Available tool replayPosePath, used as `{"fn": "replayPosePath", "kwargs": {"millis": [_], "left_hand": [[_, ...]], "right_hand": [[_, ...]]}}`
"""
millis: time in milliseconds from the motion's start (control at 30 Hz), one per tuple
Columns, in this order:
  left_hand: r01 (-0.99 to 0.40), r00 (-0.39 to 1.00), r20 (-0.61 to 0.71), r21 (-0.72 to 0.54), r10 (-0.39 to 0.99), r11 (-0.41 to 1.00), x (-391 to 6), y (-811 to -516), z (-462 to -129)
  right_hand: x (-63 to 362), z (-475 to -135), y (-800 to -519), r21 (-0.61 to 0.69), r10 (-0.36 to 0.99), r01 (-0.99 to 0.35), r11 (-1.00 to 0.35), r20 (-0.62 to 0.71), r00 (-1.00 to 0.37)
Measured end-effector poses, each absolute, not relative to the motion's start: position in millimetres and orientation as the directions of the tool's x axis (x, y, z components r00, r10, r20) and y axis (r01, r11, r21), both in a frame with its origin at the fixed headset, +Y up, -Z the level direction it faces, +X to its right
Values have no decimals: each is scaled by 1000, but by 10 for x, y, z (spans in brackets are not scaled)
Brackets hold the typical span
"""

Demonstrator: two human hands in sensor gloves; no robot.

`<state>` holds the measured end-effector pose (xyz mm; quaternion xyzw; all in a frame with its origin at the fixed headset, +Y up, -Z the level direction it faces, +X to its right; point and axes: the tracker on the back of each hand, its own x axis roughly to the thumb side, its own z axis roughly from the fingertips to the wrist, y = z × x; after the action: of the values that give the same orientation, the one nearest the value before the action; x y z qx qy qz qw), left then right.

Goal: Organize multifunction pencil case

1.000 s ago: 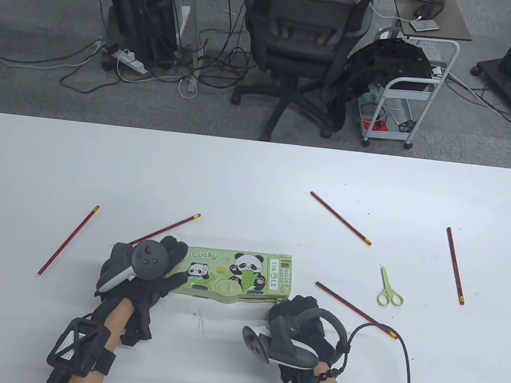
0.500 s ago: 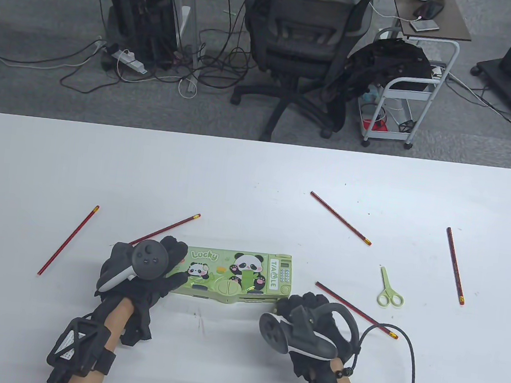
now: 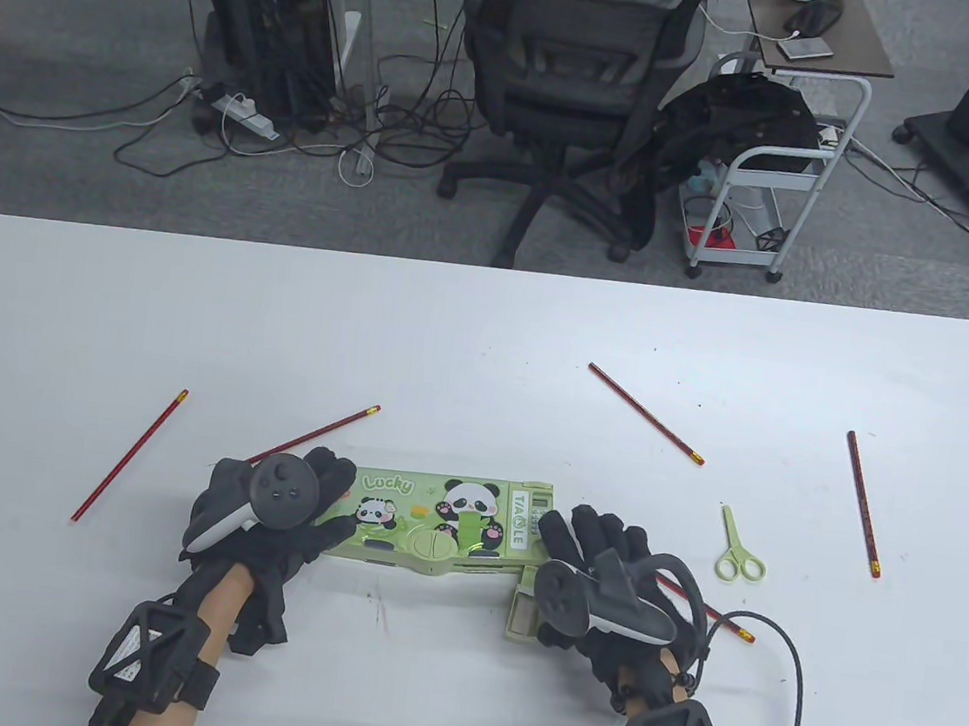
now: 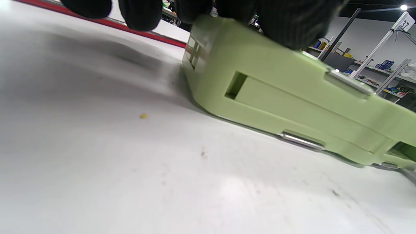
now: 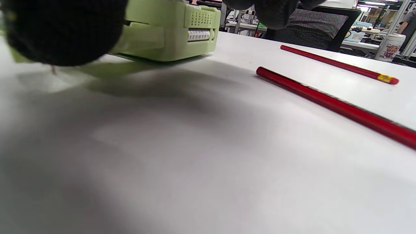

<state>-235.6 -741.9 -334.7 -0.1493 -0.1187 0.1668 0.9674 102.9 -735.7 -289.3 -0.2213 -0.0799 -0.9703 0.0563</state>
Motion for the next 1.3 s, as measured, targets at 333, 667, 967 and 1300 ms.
{"fn": "replayPosePath", "kwargs": {"millis": [333,667,967,1300], "left_hand": [[-284,917,182,-330,356,900,-2353,-7417,-3347],[-290,914,181,-335,363,897,-2349,-7418,-3353],[-286,915,183,-334,360,898,-2351,-7423,-3353],[-288,916,177,-334,360,897,-2329,-7412,-3368]], "right_hand": [[677,-3014,-7395,134,-107,171,-976,387,-916],[450,-3149,-7410,138,-153,198,-970,279,-948],[352,-3184,-7401,90,-192,217,-972,234,-953],[283,-3192,-7405,53,-249,267,-962,225,-942]]}}
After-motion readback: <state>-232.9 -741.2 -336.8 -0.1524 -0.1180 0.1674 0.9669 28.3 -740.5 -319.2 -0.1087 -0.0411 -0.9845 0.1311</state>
